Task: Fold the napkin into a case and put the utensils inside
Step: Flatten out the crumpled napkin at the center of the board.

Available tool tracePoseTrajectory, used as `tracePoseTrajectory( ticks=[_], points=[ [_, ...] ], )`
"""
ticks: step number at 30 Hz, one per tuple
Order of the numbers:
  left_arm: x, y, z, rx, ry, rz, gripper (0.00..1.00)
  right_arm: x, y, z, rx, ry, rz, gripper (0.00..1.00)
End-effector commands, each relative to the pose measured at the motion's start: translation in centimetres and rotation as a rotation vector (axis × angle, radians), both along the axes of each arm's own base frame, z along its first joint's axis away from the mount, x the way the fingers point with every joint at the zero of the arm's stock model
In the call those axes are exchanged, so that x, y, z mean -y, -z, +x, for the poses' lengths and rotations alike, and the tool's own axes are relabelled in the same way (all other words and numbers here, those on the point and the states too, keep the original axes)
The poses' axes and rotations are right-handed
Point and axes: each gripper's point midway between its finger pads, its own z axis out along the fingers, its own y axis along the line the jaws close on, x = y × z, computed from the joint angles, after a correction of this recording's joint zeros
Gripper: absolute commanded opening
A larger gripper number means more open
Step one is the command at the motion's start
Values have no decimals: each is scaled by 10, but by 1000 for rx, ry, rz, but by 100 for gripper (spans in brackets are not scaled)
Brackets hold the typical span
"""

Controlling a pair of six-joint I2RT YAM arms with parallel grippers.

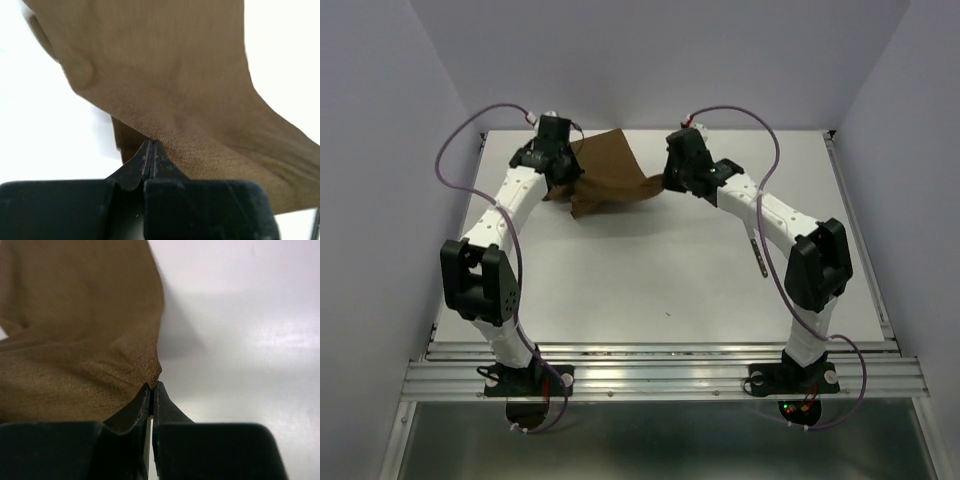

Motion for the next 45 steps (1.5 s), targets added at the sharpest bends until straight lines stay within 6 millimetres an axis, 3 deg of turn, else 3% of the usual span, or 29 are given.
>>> tracePoseTrajectory(
  ticks=[1,3,4,5,6,8,9,10,11,12,13,14,15,17,18,19,22,23,27,28,30,31,35,38,40,45],
  points=[
    [-45,-151,42,293,-94,126,0,-14,-146,36,309,20,131,1],
    [-45,-191,49,357,-54,152,0,-12,-181,35,375,27,175,1],
    [-41,-238,51,463,-38,130,0,-10,-193,33,401,30,188,1],
    [-37,-252,52,494,-9,122,0,-4,-212,26,435,34,208,1],
    [-34,-263,51,524,18,119,0,0,-218,21,450,39,214,1],
    [-19,-267,47,535,94,79,0,12,-200,14,437,65,183,1],
    [-10,-267,42,539,137,51,0,22,-209,4,459,80,194,1],
    [-5,-233,41,461,159,48,3,33,-201,0,452,118,170,1],
    [-1,-213,39,421,181,40,16,40,-190,-6,433,138,164,1],
    [3,-202,37,406,203,26,47,52,-160,-19,387,153,123,1],
    [4,-167,33,324,214,33,52,59,-142,-26,357,175,113,1],
    [3,-148,31,280,215,41,54,70,-105,-41,296,180,69,1],
    [1,-125,28,224,214,52,55,74,-85,-48,259,182,52,1],
    [0,-102,23,165,212,58,55,81,-53,-62,196,197,42,1],
    [-1,-95,21,150,209,62,55,88,-25,-74,144,202,14,1],
    [-7,-81,17,118,186,85,54,91,-19,-81,130,203,19,1],
    [-9,-69,11,102,160,76,54,100,4,-96,86,216,7,1],
    [-7,-57,7,79,150,57,53,105,15,-104,69,217,-9,1],
    [-3,-14,-8,-5,99,5,49,112,25,-112,48,224,-23,1],
    [-2,5,-17,-48,90,-14,46,112,25,-113,48,225,-22,1],
    [12,13,-14,-29,104,-93,46,112,26,-112,47,226,-22,1],
    [17,26,-20,-56,86,-138,46,111,26,-112,47,224,-24,1],
    [18,50,-11,-75,22,-209,47,109,22,-108,45,216,-30,1],
    [19,60,-3,-73,5,-225,43,109,19,-108,51,220,-23,1],
    [20,61,1,-70,-5,-253,33,107,19,-109,48,214,-19,1],
    [15,67,14,-40,-33,-303,34,104,17,-107,42,213,-3,1]
  ],
)
